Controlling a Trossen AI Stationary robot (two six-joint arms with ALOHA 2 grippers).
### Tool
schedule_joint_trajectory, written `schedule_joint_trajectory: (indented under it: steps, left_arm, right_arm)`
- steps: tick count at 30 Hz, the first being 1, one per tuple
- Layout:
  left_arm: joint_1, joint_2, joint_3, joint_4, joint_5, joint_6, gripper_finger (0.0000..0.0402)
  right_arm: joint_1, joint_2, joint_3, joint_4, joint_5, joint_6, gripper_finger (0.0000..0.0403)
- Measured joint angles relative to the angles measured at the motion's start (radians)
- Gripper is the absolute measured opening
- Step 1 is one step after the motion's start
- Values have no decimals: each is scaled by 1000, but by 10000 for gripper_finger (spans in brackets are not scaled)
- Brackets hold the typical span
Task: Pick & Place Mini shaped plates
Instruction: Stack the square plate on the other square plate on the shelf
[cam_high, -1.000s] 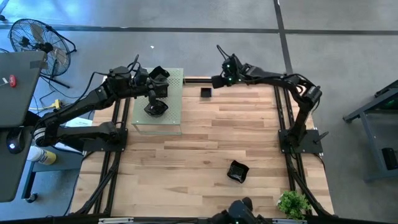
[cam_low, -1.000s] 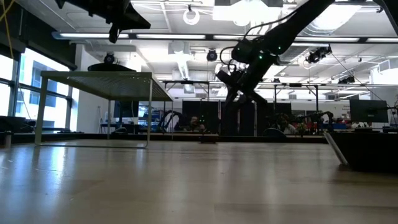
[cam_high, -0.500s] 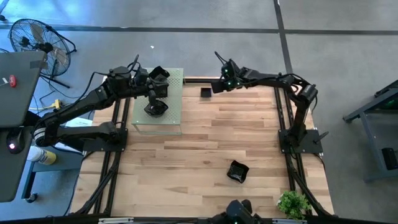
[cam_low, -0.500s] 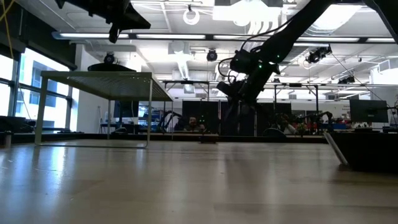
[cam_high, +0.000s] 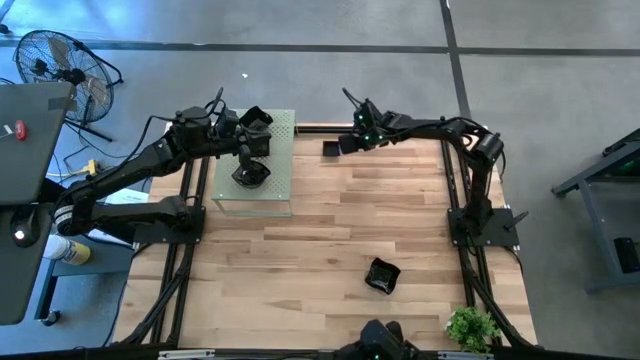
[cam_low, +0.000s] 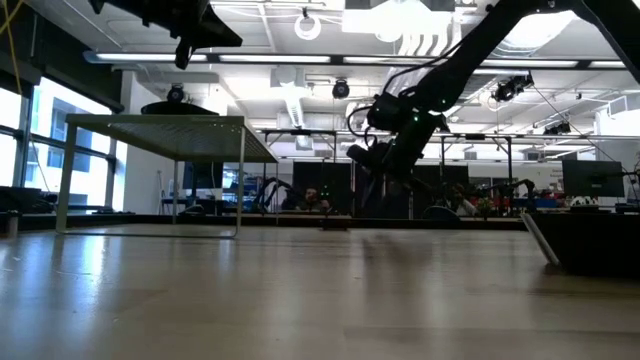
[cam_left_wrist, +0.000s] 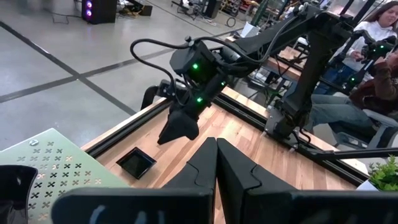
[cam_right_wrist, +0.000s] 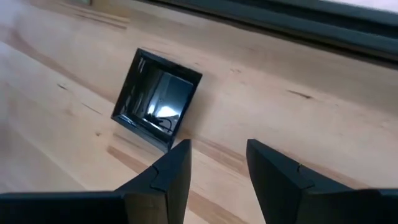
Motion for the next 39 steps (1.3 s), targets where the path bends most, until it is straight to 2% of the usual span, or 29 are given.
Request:
schedule_joint_trajectory:
  steps: [23, 33, 39]
  left_arm:
    - [0, 0, 0, 0, 4, -4, 1]
    - [0, 0, 0, 0, 4, -4, 1]
    - [0, 0, 0, 0, 4, -8, 1]
  right_arm:
    - [-7, 11, 0, 61, 16, -16, 147]
    - [34, 104, 0, 180, -5, 51, 124]
    - [48, 114, 13, 212, 17, 49, 88]
